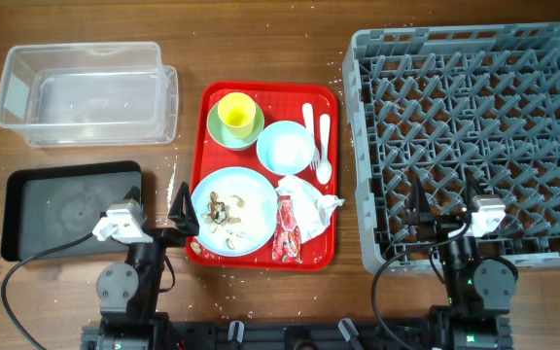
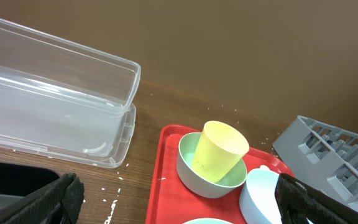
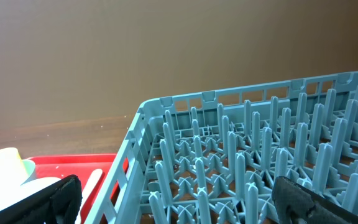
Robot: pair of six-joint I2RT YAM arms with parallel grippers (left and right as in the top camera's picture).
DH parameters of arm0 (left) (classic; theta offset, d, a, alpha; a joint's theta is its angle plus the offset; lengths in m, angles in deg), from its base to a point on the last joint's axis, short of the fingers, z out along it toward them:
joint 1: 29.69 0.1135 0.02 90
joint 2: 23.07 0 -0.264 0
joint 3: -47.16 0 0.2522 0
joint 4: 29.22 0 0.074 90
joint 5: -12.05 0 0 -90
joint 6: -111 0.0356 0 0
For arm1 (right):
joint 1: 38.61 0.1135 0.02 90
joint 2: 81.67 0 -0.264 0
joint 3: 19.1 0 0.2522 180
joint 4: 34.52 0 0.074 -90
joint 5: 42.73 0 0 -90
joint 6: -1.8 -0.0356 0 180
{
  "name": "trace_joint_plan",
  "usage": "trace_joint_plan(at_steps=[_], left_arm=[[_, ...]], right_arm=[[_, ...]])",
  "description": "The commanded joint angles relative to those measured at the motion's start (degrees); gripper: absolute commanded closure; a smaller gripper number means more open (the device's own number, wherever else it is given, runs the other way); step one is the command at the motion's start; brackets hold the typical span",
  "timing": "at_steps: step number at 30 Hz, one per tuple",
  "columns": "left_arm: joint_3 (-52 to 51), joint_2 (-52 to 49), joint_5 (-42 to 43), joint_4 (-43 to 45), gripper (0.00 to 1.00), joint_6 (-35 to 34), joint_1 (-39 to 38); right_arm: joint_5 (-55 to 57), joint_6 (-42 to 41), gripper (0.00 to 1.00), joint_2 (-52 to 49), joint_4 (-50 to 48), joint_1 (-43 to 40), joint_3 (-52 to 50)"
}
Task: Sort waste into correct bins and load items into the dishwasher rack
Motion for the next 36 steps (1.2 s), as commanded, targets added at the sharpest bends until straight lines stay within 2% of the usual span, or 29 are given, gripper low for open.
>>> trace_joint_plan(at_steps=[1, 20, 22, 24, 25, 28, 32, 35, 36], left_arm=[[-0.3, 0.0, -0.4, -0.1, 0.00, -0.1, -0.3], [-0.3, 0.0, -0.4, -0.2, 0.00, -0.1, -0.3], [-0.3, 0.0, 8.0, 1.8, 0.00, -8.0, -0.3], [-0.3, 0.0, 23.0, 1.8, 0.00, -17.0, -0.3], [-0.3, 0.0, 24.0, 2.2, 0.00, -17.0, -0.3], [-0.2, 0.0, 29.3, 13.2, 0.00, -17.0, -0.3], [9.7, -5.6, 28.2, 8.2, 0.00, -13.9, -0.3], [26.5, -23.3, 27.4, -2.5, 0.00, -3.8, -0.3], [34.7, -31.6, 25.2, -10.1, 0.00, -1.2, -0.3]], right_arm=[[-0.3, 0.8, 0.00, -0.9, -0.2, -0.2, -0.1], [-0.3, 0.8, 0.00, -0.9, -0.2, -0.2, -0.1], [-0.3, 0.8, 0.00, -0.9, -0.2, -0.2, -0.1], [-0.3, 0.8, 0.00, -0.9, -0.2, -0.2, -0.1], [-0.3, 0.8, 0.00, -0.9, -0.2, -0.2, -0.1], [-0.3, 0.8, 0.00, -0.9, -0.2, -0.2, -0.1], [-0.3, 0.8, 0.00, -0.9, -0.2, -0.2, -0.1], [-0.3, 0.8, 0.00, -0.9, -0.2, -0.2, -0.1], [-0.3, 0.8, 0.00, -0.9, -0.2, -0.2, -0.1]])
